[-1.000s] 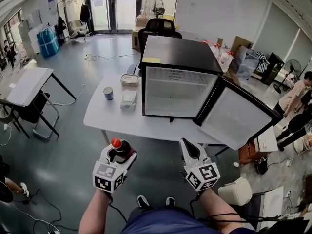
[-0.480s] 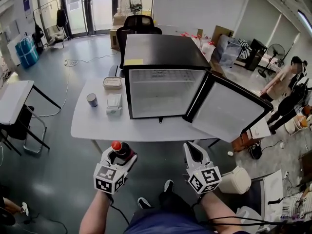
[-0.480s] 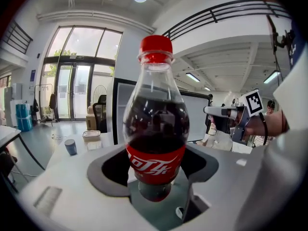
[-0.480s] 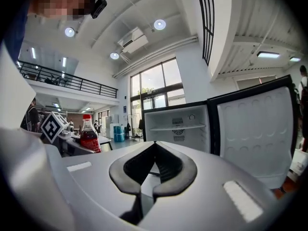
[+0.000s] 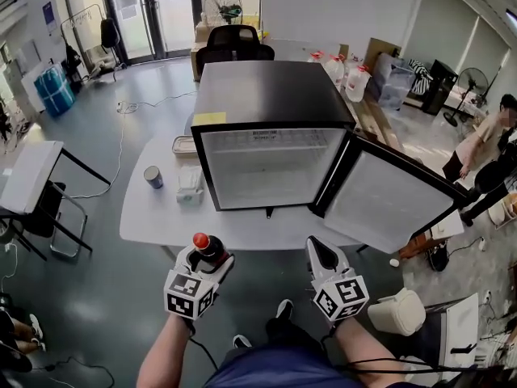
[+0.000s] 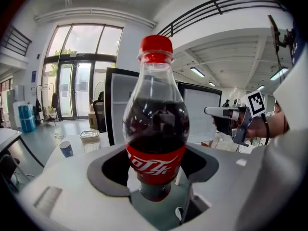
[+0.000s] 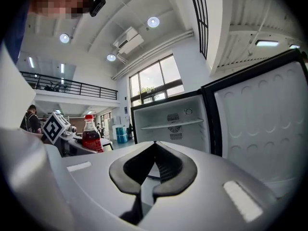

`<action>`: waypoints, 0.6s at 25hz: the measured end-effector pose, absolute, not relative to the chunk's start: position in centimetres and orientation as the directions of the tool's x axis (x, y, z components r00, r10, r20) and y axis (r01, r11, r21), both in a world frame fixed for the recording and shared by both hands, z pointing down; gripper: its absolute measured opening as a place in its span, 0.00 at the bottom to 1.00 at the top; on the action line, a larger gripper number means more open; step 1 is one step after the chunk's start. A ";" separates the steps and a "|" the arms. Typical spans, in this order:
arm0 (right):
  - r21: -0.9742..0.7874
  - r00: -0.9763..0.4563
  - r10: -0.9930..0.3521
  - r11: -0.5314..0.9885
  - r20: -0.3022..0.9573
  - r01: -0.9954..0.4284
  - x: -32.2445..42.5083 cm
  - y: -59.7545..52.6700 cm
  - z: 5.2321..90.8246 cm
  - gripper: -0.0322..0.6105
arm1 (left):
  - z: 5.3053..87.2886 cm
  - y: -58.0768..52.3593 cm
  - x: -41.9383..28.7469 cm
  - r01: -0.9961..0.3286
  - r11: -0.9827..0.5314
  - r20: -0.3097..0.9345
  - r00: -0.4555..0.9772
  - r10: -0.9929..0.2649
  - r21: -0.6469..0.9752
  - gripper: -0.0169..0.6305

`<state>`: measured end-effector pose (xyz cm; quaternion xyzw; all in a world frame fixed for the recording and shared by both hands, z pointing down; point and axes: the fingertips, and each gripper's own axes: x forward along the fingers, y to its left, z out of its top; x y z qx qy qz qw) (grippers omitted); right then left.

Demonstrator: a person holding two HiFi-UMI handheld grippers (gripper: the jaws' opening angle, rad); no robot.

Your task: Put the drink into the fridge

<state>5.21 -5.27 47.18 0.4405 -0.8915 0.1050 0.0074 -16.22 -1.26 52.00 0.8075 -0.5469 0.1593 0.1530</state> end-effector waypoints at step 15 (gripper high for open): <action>-0.235 -0.688 -0.716 0.653 0.118 -0.720 9.4 -13.3 48.2 0.05 | 53.2 -13.1 -11.5 -0.961 -0.272 0.429 0.265 -0.863 0.045 0.51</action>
